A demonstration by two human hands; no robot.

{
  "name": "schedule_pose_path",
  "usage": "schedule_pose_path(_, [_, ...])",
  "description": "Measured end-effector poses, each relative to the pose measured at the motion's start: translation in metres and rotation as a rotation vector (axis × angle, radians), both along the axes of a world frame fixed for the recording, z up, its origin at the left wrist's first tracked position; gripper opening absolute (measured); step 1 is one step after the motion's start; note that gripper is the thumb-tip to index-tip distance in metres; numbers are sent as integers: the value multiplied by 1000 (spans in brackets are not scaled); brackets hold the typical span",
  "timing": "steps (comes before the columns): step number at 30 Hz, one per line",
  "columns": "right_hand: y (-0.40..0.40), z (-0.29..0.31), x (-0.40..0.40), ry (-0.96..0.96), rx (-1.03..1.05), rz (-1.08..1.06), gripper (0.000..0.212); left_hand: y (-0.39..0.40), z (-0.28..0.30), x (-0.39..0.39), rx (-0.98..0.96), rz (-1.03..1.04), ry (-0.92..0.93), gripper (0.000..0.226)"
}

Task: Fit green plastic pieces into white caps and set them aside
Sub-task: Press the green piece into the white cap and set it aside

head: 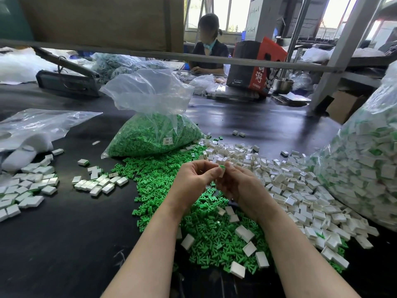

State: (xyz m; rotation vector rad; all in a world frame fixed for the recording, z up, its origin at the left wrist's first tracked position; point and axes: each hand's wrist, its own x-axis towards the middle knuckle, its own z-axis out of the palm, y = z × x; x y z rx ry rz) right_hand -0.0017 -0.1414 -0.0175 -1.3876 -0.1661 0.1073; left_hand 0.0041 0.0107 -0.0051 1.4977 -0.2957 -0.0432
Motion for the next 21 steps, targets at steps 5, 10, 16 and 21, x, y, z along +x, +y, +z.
schedule_pose_path(5, [-6, 3, 1, -111, -62, -120, 10, 4, 0, 1, 123, 63, -47, 11])
schedule_pose_path(10, [-6, 5, -1, -162, -195, -171, 7, 7, 1, 0, 206, 92, -105, 13])
schedule_pose_path(16, [0, 4, -2, -211, -264, -223, 3, 7, -1, 1, 343, 101, -183, 8])
schedule_pose_path(21, [1, 4, -2, -191, -240, -202, 2, 8, -2, 3, 440, 115, -239, 8])
